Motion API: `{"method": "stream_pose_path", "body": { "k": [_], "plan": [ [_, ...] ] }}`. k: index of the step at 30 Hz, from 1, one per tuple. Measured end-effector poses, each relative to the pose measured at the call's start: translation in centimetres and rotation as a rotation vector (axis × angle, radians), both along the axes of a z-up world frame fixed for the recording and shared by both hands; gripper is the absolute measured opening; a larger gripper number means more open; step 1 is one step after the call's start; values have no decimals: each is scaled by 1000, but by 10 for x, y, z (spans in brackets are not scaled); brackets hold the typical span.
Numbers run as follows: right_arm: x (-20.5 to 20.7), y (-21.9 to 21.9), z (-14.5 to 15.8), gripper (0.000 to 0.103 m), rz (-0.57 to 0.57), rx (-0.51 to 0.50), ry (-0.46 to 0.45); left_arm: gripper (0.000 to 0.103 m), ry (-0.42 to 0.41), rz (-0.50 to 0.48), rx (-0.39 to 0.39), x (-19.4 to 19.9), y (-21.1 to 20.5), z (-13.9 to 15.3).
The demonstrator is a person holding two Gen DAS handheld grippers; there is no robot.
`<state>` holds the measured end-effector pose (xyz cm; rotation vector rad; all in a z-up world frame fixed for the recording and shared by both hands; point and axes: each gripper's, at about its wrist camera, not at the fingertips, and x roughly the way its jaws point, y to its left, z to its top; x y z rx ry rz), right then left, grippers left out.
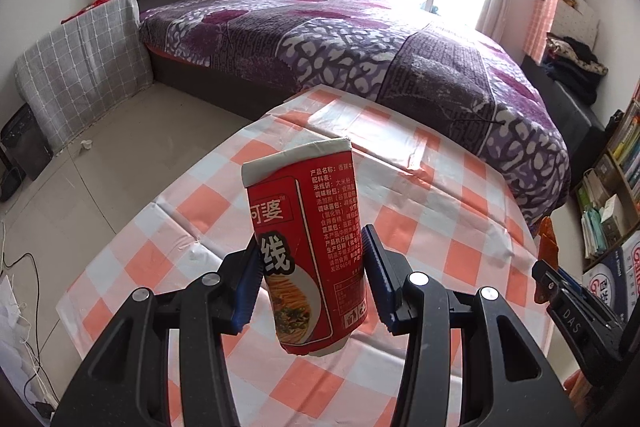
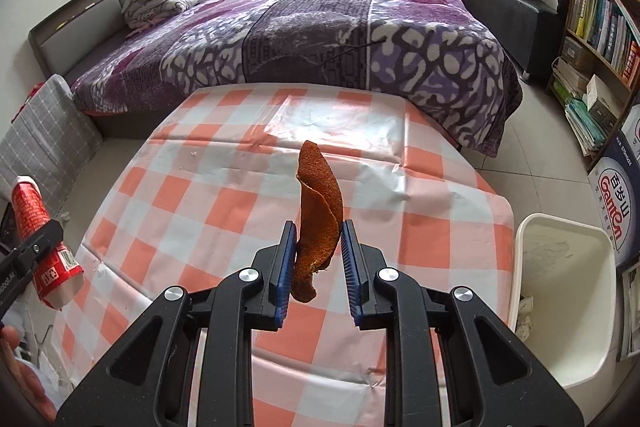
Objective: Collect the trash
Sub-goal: 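Carry the orange peel over the bin and open the right gripper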
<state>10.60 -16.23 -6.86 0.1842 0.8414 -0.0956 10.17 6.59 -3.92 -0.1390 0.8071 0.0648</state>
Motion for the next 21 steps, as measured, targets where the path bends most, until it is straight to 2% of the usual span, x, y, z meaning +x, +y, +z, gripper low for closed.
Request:
{"method": "stream_pose_path", "body": {
  "k": [10, 21],
  "plan": [
    [-17, -40, 13, 23, -55, 2, -18, 47, -16, -94, 9, -5, -47, 0],
    [-45, -105, 21, 23, -178, -6, -18, 47, -39, -180, 7, -12, -96, 2]
  ]
}}
